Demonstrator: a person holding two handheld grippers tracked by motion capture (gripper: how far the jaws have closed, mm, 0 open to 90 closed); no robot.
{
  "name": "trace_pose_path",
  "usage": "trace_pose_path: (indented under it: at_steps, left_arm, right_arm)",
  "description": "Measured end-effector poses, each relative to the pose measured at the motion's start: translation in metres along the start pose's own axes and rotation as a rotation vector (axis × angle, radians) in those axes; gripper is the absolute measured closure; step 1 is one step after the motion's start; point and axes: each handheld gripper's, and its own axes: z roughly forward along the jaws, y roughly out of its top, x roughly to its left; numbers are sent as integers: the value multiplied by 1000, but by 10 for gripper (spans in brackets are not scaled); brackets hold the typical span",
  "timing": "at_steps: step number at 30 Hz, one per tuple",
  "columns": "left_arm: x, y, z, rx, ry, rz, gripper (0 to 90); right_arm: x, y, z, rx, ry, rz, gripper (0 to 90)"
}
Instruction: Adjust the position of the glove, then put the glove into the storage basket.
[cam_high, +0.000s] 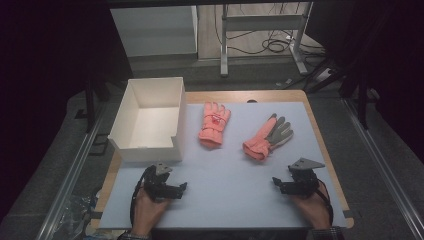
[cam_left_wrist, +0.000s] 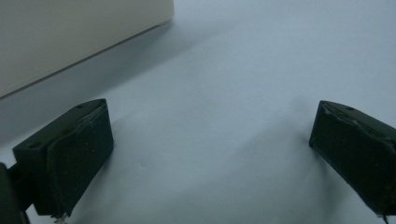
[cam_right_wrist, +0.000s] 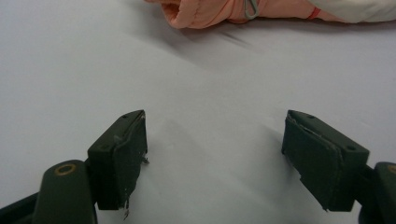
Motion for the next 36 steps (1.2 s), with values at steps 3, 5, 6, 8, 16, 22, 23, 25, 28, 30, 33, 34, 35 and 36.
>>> trace_pose_path:
  at_steps: [3,5,6,8,16,22,23,25,28,30,33,34,35,36]
  left_arm:
    - [0,0,0,-5,2,-3,0]
    - [-1,0,0,-6,3,-3,0]
    - [-1,0,0,-6,3,-3,0]
    - [-1,0,0,-7,3,-3,0]
    - [-1,-1,0,-9,5,-3,1]
    - [-1,-1,0,-9,4,-3,1]
    - [0,-1,0,-6,4,0,1]
    - [-1,-1,0,-8,5,-3,2]
    - [0,-1,0,-6,6,1,5]
    - [0,-1,0,-6,6,2,6]
    - [0,-1,0,-6,7,2,6]
    - [0,-1,0,-6,7,2,6]
    - [0,-1,0,-6,7,1,6]
    - [0,-1,0,-6,7,1,6]
  right_arm:
    - [0,0,0,-1,1,0,225]
    - [0,0,0,-1,1,-1,225]
    - [0,0,0,-1,1,-1,225]
    - [0,0,0,-2,0,-3,224]
    - [1,0,0,2,-5,-5,220]
    - [1,0,0,3,-5,-5,220]
    - [1,1,0,4,-5,-5,219]
    - [1,1,0,4,-5,-5,219]
    - [1,1,0,5,-5,-5,222]
    - [0,1,-1,4,-6,-1,227]
    - [-2,2,-3,-11,2,4,276]
    - [-2,2,-4,-13,1,4,290]
    - [-3,4,-5,-19,1,9,308]
    - [-3,4,-5,-19,1,9,308]
